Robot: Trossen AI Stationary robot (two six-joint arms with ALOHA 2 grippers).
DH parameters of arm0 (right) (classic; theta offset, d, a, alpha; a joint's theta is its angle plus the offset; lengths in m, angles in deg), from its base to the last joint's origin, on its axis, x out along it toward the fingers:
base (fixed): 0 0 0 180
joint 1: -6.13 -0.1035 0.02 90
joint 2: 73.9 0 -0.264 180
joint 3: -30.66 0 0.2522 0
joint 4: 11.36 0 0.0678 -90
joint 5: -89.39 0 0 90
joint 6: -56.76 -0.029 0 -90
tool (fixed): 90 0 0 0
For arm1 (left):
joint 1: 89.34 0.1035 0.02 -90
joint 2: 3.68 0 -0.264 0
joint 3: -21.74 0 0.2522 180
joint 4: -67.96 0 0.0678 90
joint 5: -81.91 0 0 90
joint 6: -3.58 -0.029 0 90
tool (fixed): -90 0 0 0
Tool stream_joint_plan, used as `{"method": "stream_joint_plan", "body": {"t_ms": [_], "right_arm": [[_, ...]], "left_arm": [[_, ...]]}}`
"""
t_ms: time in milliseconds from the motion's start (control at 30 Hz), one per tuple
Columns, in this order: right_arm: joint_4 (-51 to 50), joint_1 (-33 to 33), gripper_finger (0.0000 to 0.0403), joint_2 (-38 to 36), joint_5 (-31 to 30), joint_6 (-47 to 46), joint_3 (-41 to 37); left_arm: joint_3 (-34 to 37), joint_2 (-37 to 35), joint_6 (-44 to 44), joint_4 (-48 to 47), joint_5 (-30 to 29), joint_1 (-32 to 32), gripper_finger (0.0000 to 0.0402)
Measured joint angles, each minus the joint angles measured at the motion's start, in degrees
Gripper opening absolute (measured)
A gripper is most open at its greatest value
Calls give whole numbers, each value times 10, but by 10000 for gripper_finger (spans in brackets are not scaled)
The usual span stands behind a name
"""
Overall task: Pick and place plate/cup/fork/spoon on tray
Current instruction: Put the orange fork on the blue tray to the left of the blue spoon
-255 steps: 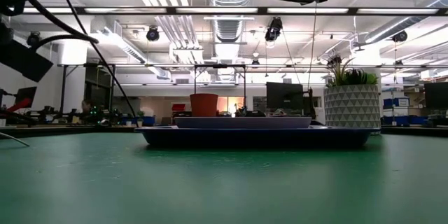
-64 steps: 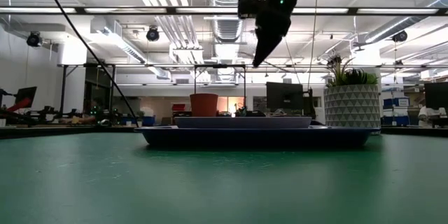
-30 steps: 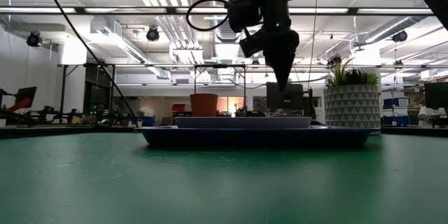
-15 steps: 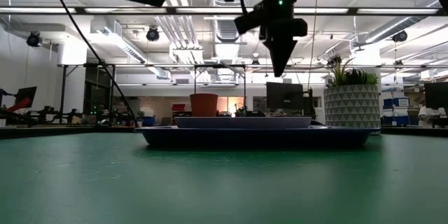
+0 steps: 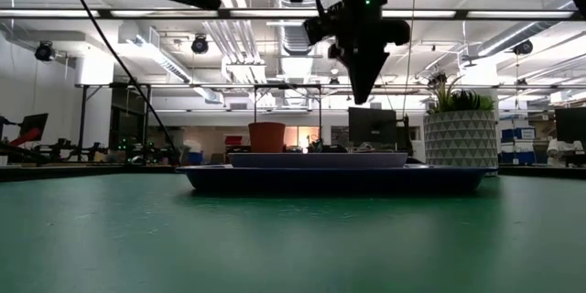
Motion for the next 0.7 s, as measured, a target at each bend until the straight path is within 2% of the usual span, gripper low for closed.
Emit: {"method": "stream_joint_plan", "body": {"t_ms": [133, 233, 333, 567, 700], "right_arm": [[-2, 52, 13, 0, 78, 8, 0], [-20, 100, 13, 0, 161, 9, 0], [-29, 142, 13, 0, 200, 17, 0], [29, 237, 13, 2, 196, 30, 0], [69, 258, 13, 3, 189, 48, 0]], "left_arm": [[0, -4, -45, -1, -44, 0, 155], [1, -6, -74, -3, -80, 0, 155], [6, -13, -92, -4, -109, 1, 155], [51, -59, -113, -6, -115, 27, 155], [81, -99, -116, -4, -107, 58, 155]]}}
